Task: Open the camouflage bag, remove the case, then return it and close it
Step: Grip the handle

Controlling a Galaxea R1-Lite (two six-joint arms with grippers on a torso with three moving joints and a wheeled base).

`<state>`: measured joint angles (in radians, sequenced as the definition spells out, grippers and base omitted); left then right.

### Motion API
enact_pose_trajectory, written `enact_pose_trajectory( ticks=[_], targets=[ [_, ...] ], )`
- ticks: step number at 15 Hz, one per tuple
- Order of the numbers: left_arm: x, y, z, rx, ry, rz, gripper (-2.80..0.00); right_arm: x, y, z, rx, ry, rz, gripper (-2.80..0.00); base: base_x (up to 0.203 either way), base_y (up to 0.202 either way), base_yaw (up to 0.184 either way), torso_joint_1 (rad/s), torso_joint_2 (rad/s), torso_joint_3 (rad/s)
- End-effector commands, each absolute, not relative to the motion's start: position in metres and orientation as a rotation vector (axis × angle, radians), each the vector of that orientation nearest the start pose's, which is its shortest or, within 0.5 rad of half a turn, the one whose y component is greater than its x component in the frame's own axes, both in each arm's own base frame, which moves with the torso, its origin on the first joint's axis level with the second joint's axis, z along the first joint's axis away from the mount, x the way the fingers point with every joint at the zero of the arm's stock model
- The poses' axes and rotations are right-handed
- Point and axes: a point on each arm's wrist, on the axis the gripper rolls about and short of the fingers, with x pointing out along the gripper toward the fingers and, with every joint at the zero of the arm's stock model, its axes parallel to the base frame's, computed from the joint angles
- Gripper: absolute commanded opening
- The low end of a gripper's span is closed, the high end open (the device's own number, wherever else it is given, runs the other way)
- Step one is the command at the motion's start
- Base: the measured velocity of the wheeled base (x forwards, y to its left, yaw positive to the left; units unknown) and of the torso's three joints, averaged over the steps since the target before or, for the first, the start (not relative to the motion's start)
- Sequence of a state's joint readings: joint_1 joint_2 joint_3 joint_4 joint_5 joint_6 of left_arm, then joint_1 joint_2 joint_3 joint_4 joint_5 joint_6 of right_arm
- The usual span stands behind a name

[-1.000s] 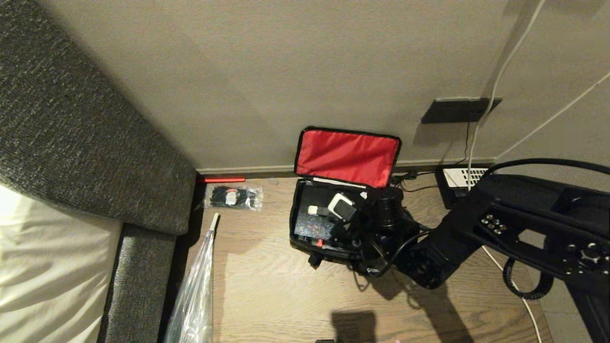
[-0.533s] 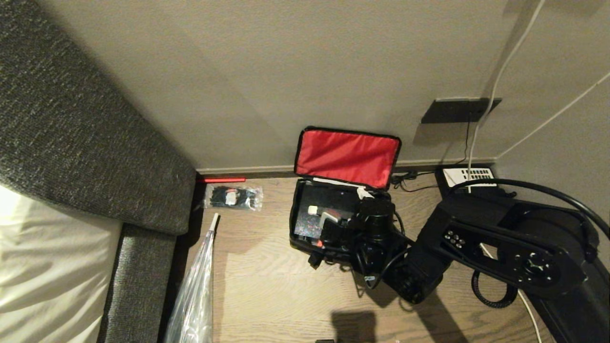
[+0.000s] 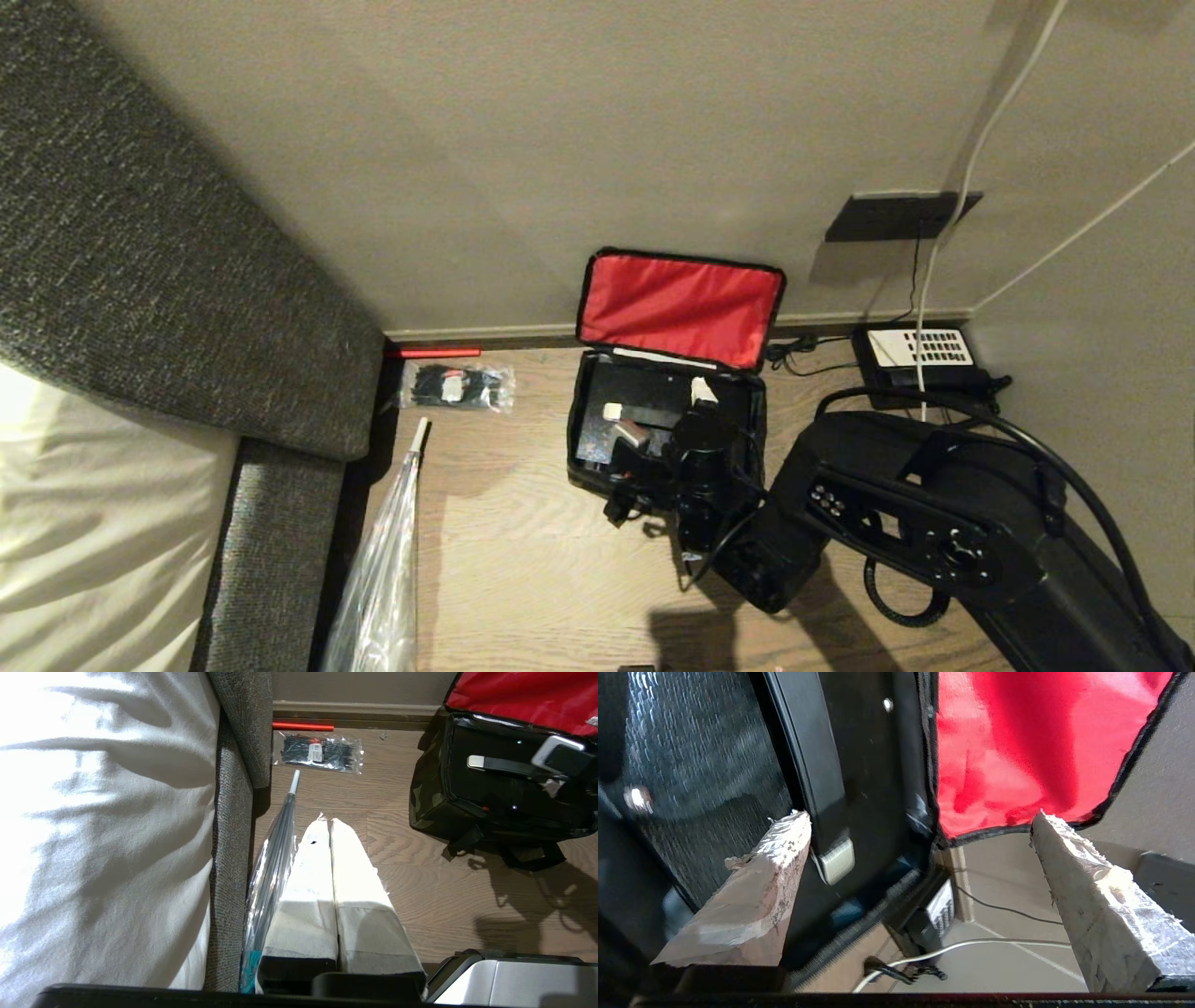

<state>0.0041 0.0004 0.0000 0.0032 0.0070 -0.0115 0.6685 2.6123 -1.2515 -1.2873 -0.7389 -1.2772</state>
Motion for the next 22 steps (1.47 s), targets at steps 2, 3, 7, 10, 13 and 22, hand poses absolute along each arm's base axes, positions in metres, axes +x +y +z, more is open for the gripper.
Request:
enact_pose_trajectory(
  ticks=[2, 3, 7, 10, 13, 22],
  targets=[
    [-0.023, 0.000, 0.074, -0.012, 0.005, 0.012, -2.80, 0.384, 0.285, -0.020, -1.286, 0.081, -0.066, 0.00, 0.000, 0.000, 0.000, 0.000, 0.00, 0.000],
    [-0.023, 0.000, 0.074, -0.012, 0.006, 0.012, -2.80, 0.387, 0.287, -0.020, -1.265, 0.077, -0.088, 0.00, 0.000, 0.000, 0.000, 0.000, 0.00, 0.000],
    [-0.023, 0.000, 0.074, -0.012, 0.005, 0.012, -2.80, 0.392, 0.289, -0.016, -1.242, 0.069, -0.110, 0.00, 0.000, 0.000, 0.000, 0.000, 0.00, 0.000],
    [-0.023, 0.000, 0.074, -0.012, 0.005, 0.012, -2.80, 0.392, 0.282, -0.019, -1.248, 0.093, -0.106, 0.00, 0.000, 0.000, 0.000, 0.000, 0.00, 0.000],
    [-0.023, 0.000, 0.074, -0.012, 0.005, 0.012, -2.80, 0.388, 0.280, -0.018, -1.227, 0.101, -0.098, 0.00, 0.000, 0.000, 0.000, 0.000, 0.00, 0.000],
    [-0.023, 0.000, 0.074, -0.012, 0.005, 0.012, -2.80, 0.374, 0.267, -0.015, -1.228, 0.156, -0.095, 0.00, 0.000, 0.000, 0.000, 0.000, 0.00, 0.000]
  ],
)
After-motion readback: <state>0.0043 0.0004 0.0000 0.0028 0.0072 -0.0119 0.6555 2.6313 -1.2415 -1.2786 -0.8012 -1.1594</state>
